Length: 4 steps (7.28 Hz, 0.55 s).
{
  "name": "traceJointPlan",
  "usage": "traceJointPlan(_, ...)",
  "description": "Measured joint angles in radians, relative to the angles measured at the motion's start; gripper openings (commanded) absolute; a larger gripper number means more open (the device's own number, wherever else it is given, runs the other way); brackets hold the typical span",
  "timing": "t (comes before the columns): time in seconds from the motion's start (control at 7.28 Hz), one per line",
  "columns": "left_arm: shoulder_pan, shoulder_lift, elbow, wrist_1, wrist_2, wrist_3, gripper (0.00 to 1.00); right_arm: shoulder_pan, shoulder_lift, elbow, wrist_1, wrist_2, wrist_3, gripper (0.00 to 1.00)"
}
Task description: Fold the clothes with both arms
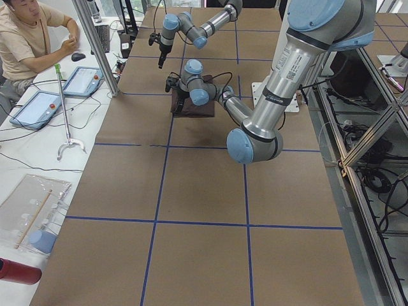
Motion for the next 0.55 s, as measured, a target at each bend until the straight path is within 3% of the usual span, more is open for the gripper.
traceJointPlan(0.55,0.06,-0.069,0.126,0.001,0.072,0.0,1.0,0.0,-0.028,0.044,0.001,0.022,-0.008,1.0)
